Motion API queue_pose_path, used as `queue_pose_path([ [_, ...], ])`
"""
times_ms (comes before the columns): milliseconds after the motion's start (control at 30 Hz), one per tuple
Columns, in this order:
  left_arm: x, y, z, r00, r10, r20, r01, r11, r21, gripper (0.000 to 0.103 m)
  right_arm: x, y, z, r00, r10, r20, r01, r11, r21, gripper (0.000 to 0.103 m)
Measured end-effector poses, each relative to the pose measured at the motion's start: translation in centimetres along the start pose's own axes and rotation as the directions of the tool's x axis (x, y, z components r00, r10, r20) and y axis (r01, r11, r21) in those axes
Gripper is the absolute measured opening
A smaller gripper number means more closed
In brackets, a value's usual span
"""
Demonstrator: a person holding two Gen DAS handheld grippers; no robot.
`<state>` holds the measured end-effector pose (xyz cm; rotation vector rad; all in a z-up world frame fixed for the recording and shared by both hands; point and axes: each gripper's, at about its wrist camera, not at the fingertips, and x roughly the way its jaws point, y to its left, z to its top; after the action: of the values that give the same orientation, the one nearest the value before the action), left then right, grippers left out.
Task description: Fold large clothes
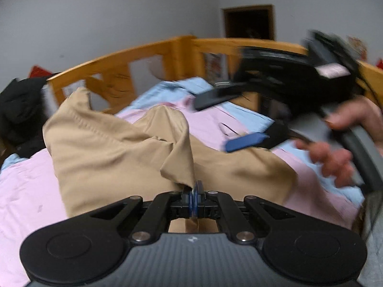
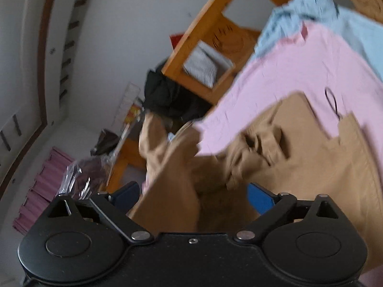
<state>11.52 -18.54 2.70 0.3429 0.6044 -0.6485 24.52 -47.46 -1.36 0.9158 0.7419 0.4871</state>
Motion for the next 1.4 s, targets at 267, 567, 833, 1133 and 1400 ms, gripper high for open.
queue_pose_path([
  [267,1.9,-4.5,-2.7,0.99,-0.116,-0.083,0.123,0.99,0.075,0.0,3.2,-3.0,-0.2,0.999,-0.034,-0.028,0.035,0.998,0.049,0.088],
  [567,3.4,-5.5,-0.8,0.99,-0.141,-0.024,0.142,0.988,0.064,0.0,2.1,-0.3,1.2,0.981,-0.195,0.013,0.193,0.958,-0.212,0.013],
  [833,8.9,-6.6,-2.3,0.96,-0.264,-0.09,0.259,0.964,-0.06,0.001,1.5,-5.2,1.0,0.914,-0.403,0.04,0.396,0.869,-0.297,0.01],
  [1133,4.9,-3.8,-2.0,0.959,-0.283,-0.018,0.277,0.949,-0.15,0.043,1.1,-6.8,-0.4,0.924,-0.371,0.089,0.377,0.854,-0.357,0.012],
  [1400,2.1,2.6,-1.7,0.998,0.01,-0.058,-0.033,0.91,-0.413,0.062,1.0,-5.4,-0.6,0.904,-0.404,0.137,0.423,0.806,-0.413,0.013],
])
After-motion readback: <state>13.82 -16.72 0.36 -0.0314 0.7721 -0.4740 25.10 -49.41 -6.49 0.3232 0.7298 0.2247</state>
